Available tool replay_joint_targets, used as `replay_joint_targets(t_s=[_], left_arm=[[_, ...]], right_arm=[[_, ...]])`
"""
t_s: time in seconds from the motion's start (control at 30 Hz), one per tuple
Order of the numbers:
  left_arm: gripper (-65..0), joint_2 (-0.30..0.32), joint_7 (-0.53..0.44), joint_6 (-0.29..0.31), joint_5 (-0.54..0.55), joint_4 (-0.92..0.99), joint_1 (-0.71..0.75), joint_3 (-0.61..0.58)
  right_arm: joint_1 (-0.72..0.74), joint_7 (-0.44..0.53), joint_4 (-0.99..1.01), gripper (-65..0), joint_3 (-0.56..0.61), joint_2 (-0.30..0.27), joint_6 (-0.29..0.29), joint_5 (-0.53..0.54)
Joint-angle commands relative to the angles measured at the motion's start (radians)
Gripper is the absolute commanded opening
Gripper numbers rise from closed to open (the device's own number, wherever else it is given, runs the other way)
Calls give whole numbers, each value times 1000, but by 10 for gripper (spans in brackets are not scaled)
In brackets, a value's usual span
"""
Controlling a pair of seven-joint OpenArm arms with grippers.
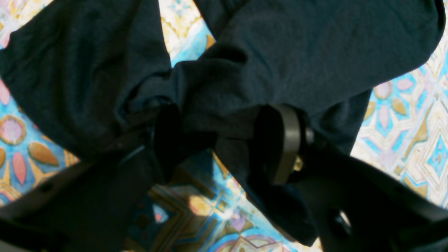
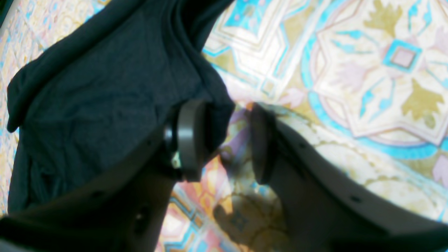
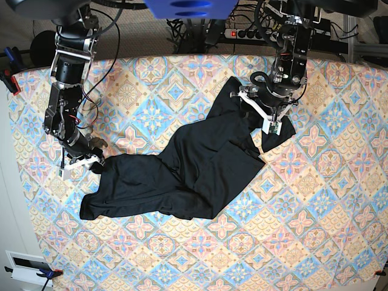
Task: Layout the t-shirt on the table in an organized manner, then fold the t-shirt properly
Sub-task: 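Hold the shirt with both grippers, keeping it stretched on the table, then drag the held shirt end with the left gripper away from the right gripper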
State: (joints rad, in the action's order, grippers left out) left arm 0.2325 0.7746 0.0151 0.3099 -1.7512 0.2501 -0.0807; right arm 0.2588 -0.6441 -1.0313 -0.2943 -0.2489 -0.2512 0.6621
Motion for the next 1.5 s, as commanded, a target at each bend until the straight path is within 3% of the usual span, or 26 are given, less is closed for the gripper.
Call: replay_joint_targets(t_s=[0.0,0.5,0.57,0.7,0.97,1.13,1.33,1.47], left_arm=[[-297,1,7,-2,5,-16,-1,-1],[-297,0,7,-2,5,-16,-2,-1],[-297,0,7,-2,5,-16,-2,-1],[-297,0,7,-2,5,-16,-2,-1],[-297,-22,10,-2,5,-91,-2,-3],[-297,-58,15,-2,4,-135,-7,-9],[-297,-60,15,-2,2,-138,-7,-83],[-297,-60,15,-2,-2,-137,-8,-112]], right_arm=[[26,16,-20,-434,-1,-11,-10,15],[24,20,-24,-444,88,21,-10,15],[26,20,-24,-488,88,32,-10,15],[30,20,-19,-650,88,32,-10,15],[32,19,-17,-650,80,23,-10,15],[93,19,-16,-650,79,-31,-9,15],[118,22,-16,-650,79,-89,-4,15],[118,22,-16,-650,37,-91,-4,15]])
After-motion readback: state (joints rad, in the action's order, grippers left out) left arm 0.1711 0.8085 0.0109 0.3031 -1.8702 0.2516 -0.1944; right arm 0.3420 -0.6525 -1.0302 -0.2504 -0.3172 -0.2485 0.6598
